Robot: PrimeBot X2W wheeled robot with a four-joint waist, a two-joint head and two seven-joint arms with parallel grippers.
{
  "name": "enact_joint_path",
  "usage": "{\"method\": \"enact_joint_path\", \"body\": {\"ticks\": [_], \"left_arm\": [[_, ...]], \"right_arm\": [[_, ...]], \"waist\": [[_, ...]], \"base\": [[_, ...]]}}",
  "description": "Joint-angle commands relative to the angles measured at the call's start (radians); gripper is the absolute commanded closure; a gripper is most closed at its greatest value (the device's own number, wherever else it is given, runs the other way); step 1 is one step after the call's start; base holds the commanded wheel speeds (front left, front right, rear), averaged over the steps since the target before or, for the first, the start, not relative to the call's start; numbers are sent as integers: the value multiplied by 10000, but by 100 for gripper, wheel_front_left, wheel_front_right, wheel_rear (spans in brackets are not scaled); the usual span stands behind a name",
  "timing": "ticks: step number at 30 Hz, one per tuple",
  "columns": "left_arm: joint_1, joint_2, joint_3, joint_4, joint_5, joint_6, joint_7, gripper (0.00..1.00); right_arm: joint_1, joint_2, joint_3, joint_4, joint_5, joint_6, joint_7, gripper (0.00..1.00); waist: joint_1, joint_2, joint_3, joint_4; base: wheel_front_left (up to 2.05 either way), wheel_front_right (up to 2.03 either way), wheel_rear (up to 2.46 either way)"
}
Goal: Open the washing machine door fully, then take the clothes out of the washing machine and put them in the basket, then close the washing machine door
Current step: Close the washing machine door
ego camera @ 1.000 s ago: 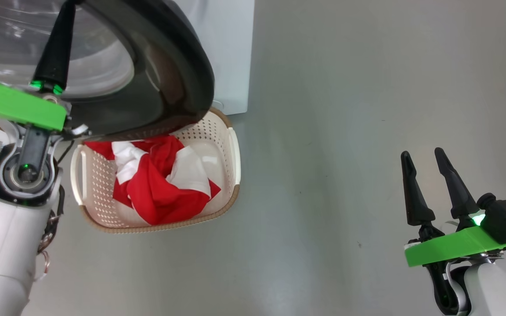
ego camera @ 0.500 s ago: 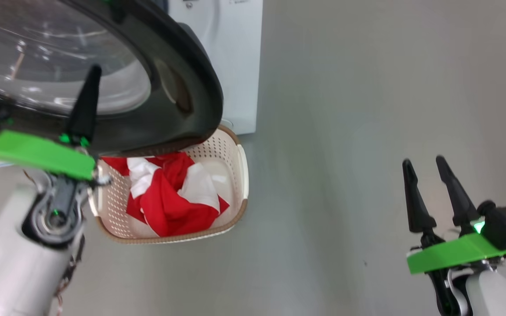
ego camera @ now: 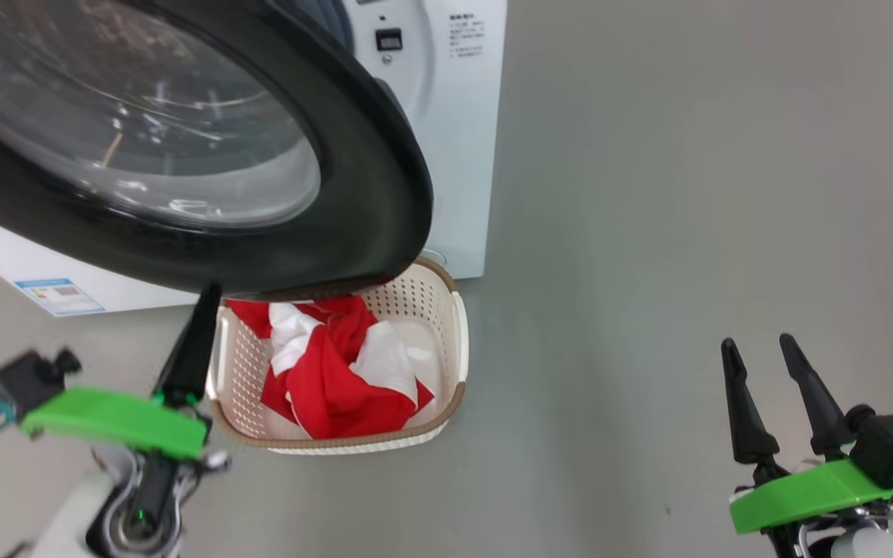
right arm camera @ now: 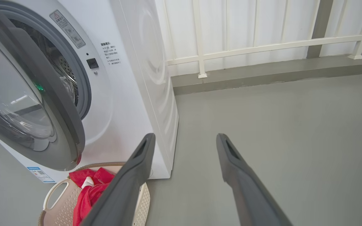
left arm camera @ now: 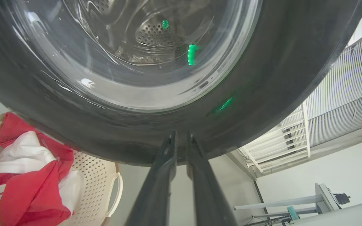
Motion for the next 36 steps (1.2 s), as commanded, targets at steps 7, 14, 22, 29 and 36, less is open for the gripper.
{"method": "enact_joint_path", "body": {"ticks": [7, 14, 22, 29, 36], "left_arm": [[1421, -9, 1614, -336, 668, -67, -119, 71], [2408, -206, 2170, -293, 1497, -67, -120, 49], [3203, -253, 2698, -309, 2823, -67, -121, 0], [3514, -167, 3269, -177, 4925, -67, -121, 0], [3757, -755, 4544, -324, 8297, -67, -122, 0]], "right_arm": [[291, -81, 1, -220, -215, 65, -63, 0], [642, -81, -184, -265, -259, 65, -63, 0], [959, -81, -377, -299, -237, 65, -63, 0], [1042, -81, -466, -375, -207, 65, -63, 0], [1025, -81, -486, -413, -195, 65, -63, 0]], "waist": [[0, 0, -368, 175], [0, 0, -547, 235], [0, 0, -730, 193], [0, 0, -703, 222], [0, 0, -665, 269]], "base": [[0, 0, 0], [0, 0, 0], [0, 0, 0], [0, 0, 0], [0, 0, 0]]}}
